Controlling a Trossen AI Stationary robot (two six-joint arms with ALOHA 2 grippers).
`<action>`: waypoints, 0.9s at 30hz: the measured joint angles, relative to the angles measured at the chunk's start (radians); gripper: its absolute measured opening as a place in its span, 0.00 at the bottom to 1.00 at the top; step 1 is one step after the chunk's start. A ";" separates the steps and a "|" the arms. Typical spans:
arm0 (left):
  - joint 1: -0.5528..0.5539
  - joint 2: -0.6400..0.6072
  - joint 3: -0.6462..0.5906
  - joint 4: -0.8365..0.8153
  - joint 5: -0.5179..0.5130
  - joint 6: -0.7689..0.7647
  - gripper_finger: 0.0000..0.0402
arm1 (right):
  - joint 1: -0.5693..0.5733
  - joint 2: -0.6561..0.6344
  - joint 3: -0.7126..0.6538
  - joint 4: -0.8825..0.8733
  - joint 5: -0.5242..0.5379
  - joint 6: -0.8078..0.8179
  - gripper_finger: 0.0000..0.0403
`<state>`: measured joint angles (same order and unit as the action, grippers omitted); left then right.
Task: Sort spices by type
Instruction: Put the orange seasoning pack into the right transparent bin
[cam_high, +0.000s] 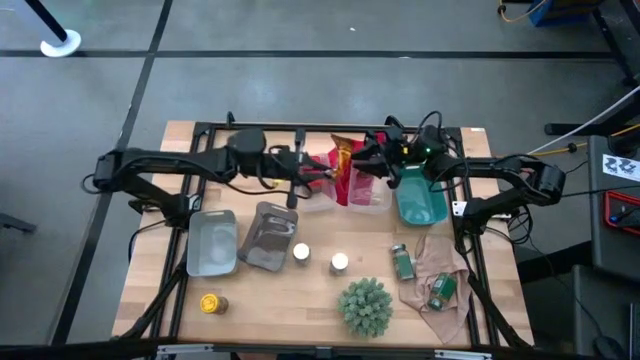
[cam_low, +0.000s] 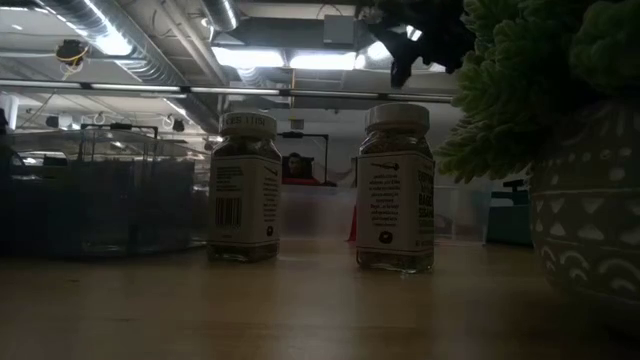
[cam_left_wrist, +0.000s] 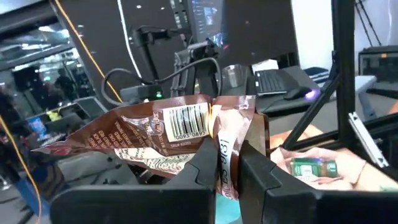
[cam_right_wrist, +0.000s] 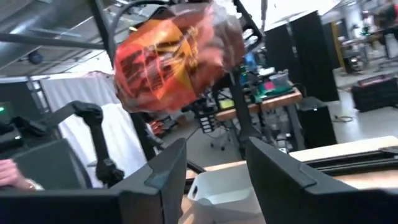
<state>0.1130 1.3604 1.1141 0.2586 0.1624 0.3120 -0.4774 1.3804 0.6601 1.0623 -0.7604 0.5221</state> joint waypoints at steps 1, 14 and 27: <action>0.000 0.013 0.000 0.018 0.003 0.007 0.04 | 0.000 0.000 0.000 0.005 -0.015 0.000 0.41; 0.002 0.140 0.000 0.133 0.076 0.112 0.04 | 0.000 0.000 0.001 0.042 -0.131 -0.002 0.41; -0.004 0.135 0.000 0.104 0.082 0.106 0.04 | -0.001 -0.001 0.002 0.041 -0.370 -0.002 0.41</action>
<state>0.1095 1.4956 1.1141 0.3624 0.2447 0.4184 -0.4782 1.3797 0.6617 1.1036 -1.1307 0.5198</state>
